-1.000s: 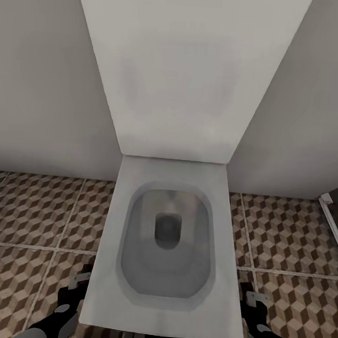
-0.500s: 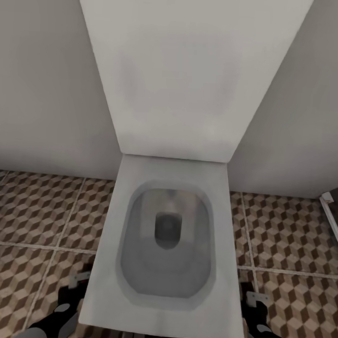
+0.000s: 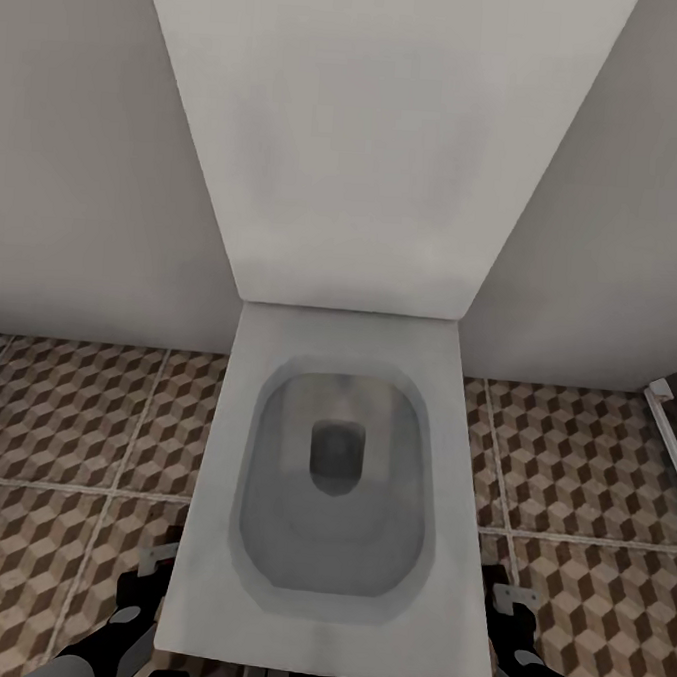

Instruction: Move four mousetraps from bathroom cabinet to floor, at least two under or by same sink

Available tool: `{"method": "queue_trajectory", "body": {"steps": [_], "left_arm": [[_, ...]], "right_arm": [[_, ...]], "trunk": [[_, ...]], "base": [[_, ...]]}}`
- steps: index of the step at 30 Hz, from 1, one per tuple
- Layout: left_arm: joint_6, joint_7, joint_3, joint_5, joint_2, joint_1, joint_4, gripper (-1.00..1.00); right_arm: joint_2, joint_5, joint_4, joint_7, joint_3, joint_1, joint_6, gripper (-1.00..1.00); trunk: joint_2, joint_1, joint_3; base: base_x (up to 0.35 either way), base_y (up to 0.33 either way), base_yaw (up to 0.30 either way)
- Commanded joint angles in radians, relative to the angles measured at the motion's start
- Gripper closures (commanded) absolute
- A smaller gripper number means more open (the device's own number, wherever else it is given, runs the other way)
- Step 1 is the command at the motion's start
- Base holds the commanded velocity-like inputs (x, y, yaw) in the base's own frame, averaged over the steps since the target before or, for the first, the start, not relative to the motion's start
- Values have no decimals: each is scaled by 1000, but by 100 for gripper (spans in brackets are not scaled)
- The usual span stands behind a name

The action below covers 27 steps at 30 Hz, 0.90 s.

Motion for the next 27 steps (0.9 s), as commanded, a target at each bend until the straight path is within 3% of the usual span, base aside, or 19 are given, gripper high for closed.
{"method": "queue_trajectory", "body": {"steps": [1,24,27], "left_arm": [[-2,10,-9,6,0,0,0,100],[-2,10,-9,6,0,0,2,100],[-2,10,-9,6,0,0,2,100]], "right_arm": [[0,10,3,-3,-6,-1,-4,100],[2,16,3,-3,-6,-1,2,100],[1,16,3,-3,-6,-1,2,100]], "trunk": [[0,0,-1],[0,0,-1],[-1,1,-12]], "base": [[0,0,0],[0,0,0],[0,0,0]]}}
